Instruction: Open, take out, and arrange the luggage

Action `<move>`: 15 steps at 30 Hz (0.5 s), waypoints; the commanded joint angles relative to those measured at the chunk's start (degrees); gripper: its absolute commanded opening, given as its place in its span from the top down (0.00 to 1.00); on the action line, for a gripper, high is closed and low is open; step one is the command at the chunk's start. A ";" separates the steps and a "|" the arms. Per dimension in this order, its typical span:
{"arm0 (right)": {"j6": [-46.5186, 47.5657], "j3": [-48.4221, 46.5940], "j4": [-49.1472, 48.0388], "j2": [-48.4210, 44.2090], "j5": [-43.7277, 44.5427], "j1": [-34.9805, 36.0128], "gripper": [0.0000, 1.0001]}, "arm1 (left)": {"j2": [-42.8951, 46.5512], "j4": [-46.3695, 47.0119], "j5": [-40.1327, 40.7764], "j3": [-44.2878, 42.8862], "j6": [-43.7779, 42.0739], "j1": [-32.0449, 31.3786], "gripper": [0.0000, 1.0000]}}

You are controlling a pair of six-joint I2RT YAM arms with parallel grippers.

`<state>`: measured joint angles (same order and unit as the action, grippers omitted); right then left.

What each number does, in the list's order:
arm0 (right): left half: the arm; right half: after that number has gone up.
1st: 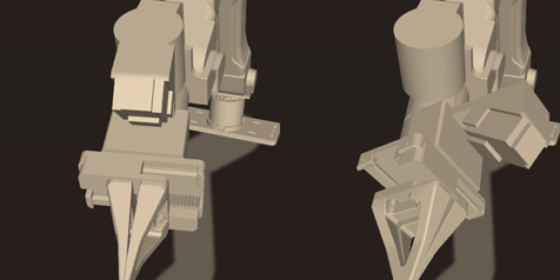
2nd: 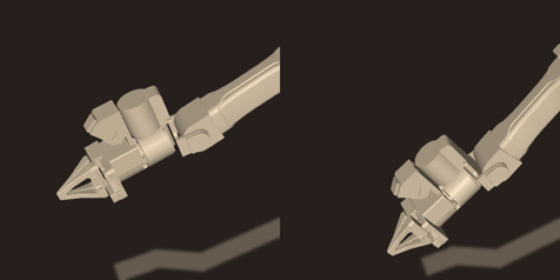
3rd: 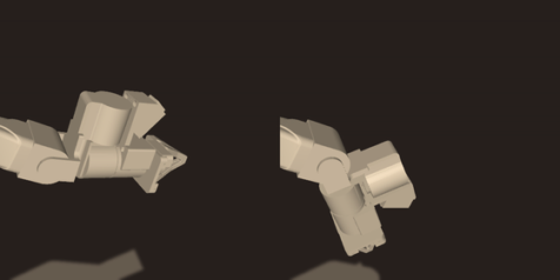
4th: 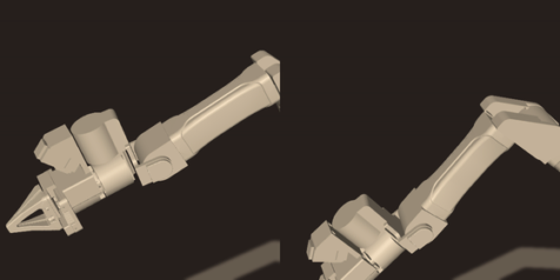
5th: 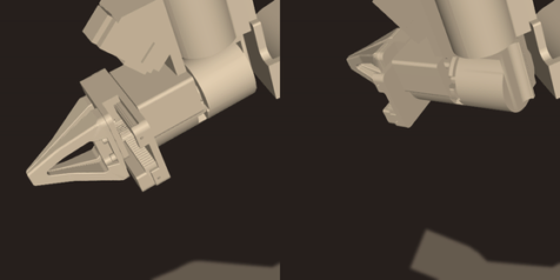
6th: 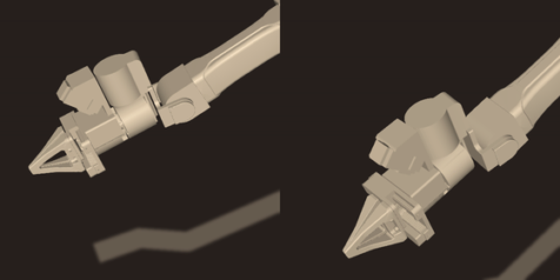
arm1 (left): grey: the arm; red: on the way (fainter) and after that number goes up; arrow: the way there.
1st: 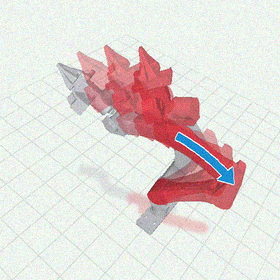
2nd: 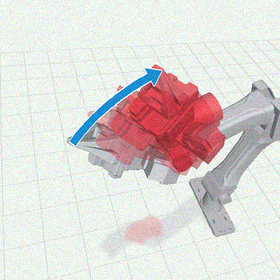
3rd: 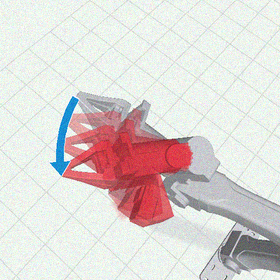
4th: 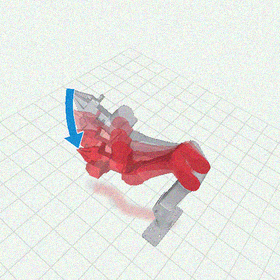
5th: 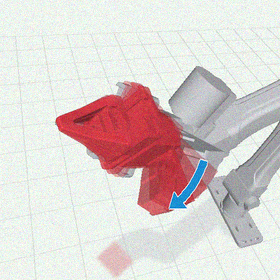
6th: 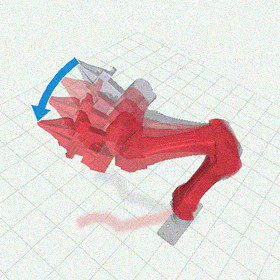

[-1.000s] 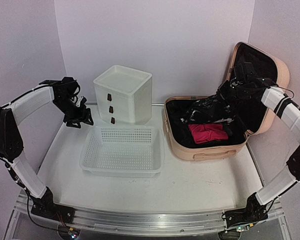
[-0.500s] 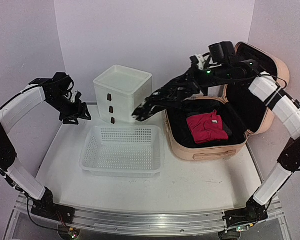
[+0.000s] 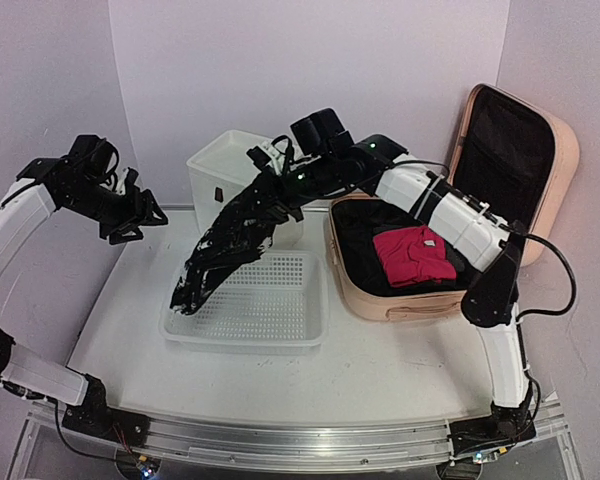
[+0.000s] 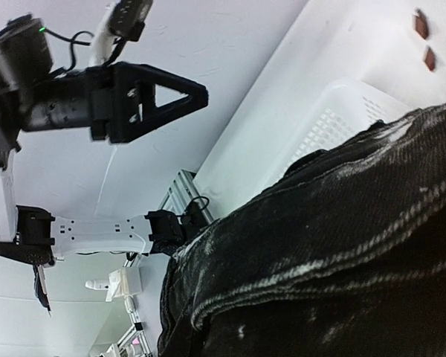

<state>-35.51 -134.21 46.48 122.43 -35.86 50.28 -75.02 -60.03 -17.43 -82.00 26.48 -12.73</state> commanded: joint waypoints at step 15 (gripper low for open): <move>5.80 -0.96 -14.99 5.08 -16.57 1.44 1.00 | 2.56 0.79 -0.12 0.38 -0.20 0.25 0.29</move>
<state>-36.25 -140.97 40.88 130.21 -47.37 51.48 -72.47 -60.10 -17.37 -81.67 26.68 -12.73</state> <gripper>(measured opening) 0.104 0.713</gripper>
